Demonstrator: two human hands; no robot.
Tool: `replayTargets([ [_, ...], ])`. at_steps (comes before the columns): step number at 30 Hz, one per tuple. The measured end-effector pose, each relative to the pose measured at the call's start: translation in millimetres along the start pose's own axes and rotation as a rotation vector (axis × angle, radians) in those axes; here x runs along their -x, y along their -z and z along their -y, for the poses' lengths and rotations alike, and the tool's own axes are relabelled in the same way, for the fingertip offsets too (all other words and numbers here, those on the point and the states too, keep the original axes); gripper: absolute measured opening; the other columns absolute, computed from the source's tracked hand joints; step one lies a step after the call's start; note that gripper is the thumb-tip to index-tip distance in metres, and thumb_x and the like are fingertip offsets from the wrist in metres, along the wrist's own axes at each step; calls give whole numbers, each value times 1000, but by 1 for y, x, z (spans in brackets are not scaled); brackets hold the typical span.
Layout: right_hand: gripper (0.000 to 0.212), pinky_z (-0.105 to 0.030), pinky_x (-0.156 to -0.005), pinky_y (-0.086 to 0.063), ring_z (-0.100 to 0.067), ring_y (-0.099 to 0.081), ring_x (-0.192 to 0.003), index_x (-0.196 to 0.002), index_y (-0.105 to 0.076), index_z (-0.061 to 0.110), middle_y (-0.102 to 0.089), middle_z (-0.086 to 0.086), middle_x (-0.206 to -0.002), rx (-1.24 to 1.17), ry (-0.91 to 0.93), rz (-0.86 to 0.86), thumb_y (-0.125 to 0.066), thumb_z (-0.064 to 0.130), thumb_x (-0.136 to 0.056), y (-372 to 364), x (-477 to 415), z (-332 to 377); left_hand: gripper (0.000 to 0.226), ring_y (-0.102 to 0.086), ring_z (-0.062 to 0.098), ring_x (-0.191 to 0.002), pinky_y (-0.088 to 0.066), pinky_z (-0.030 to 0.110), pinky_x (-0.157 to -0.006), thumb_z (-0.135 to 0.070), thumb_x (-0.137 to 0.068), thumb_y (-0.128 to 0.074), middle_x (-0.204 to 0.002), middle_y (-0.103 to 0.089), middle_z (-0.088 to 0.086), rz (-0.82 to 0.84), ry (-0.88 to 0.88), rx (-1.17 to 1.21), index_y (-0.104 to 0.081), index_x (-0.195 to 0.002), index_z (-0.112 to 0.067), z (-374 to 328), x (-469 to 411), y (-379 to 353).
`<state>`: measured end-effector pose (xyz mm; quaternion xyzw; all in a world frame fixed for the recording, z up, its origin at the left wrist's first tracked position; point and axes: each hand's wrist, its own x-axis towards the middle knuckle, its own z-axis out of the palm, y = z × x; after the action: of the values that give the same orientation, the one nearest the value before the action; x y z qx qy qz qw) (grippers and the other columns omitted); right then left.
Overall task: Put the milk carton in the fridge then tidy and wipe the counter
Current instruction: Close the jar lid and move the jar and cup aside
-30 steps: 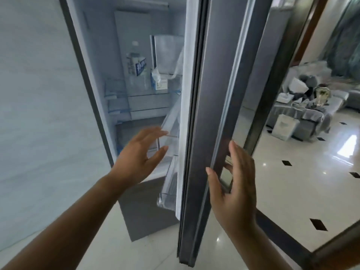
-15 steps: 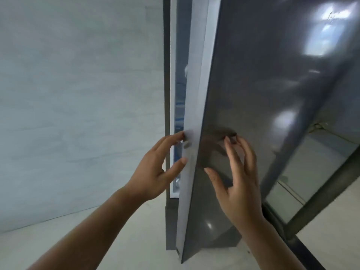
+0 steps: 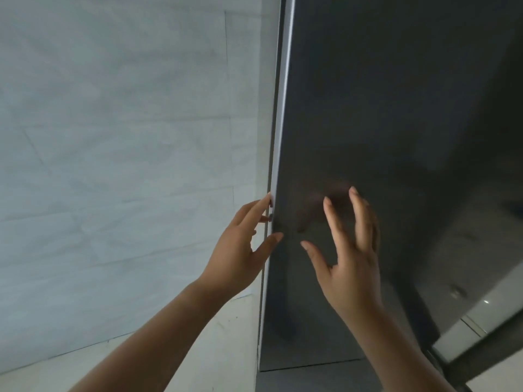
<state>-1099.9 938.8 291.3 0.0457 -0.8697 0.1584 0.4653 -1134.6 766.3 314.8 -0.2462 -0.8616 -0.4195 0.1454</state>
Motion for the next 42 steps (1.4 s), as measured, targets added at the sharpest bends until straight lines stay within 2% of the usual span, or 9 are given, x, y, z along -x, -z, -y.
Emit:
replayTargets([
  [5,55,-41,-110,-29,-29,-21,-139,-136,-45,20,-24,-7,-149,-7,35,-18,-64,33,-86,-29,-16,-8,55,-50,1,-99,-43,6,-81,-24,-87,-55,-136,-47,-7,-31,62,-19,-34,-138,-31,14,-25,-6],
  [8,55,-43,-111,-29,-29,-18,-140,-136,-42,23,-24,-7,-148,-12,82,-42,-63,31,-86,-38,-19,-10,53,-52,2,-101,-45,13,-86,-24,-88,-55,-132,-49,-7,-53,87,-37,-37,-137,-30,14,-24,-8],
  [12,52,-46,-111,-28,-30,-17,-140,-136,-41,23,-23,-8,-149,-44,149,-40,-60,31,-89,-40,-18,-20,49,-52,2,-102,-41,10,-86,-25,-89,-52,-130,-51,-7,-99,134,-77,-38,-136,-30,9,-21,-12],
  [16,52,-44,-114,-24,-29,-16,-141,-137,-41,21,-23,-8,-149,-113,190,13,-59,33,-90,-37,-14,-29,48,-54,7,-108,-48,26,-91,-35,-89,-48,-130,-52,-6,-143,187,-128,-39,-136,-28,6,-10,-18],
  [21,46,-52,-100,-40,-36,-38,-131,-129,-50,5,-42,-21,-140,-429,142,75,-53,32,-92,-28,22,-34,55,-46,9,-121,-42,23,-86,-49,-89,-40,-141,-44,-8,-88,375,-267,-31,-141,-32,15,43,-32],
  [26,54,-39,-103,-39,-21,-42,-127,-128,-50,7,-47,-11,-137,-643,13,479,-38,46,-93,-16,81,-33,55,-54,3,-83,-39,22,-78,-54,-87,-39,-141,-41,-14,-100,664,-247,-34,-139,-35,4,127,-57],
  [30,60,-33,-105,-38,-4,-34,-130,-131,-45,22,-38,6,-142,-808,-104,938,-37,59,-85,-3,137,-29,51,-51,-1,-112,-43,20,-86,-56,-82,-41,-128,-52,-19,-251,875,-107,-46,-130,-36,-16,203,-91],
  [34,56,-32,-103,-39,4,-37,-125,-129,-43,31,-40,22,-133,-954,-140,1313,-40,60,-81,15,171,-29,45,-53,-5,-112,-45,28,-95,-62,-81,-48,-115,-62,-23,-438,1092,161,-54,-120,-40,-49,277,-118],
  [42,47,-28,-96,-44,6,-44,-116,-120,-49,31,-46,26,-123,-954,150,1529,-38,57,-81,20,201,24,34,-59,-4,-104,-46,22,-88,-51,-82,-47,-109,-66,-19,-729,1296,336,-57,-112,-40,-85,364,-105],
])
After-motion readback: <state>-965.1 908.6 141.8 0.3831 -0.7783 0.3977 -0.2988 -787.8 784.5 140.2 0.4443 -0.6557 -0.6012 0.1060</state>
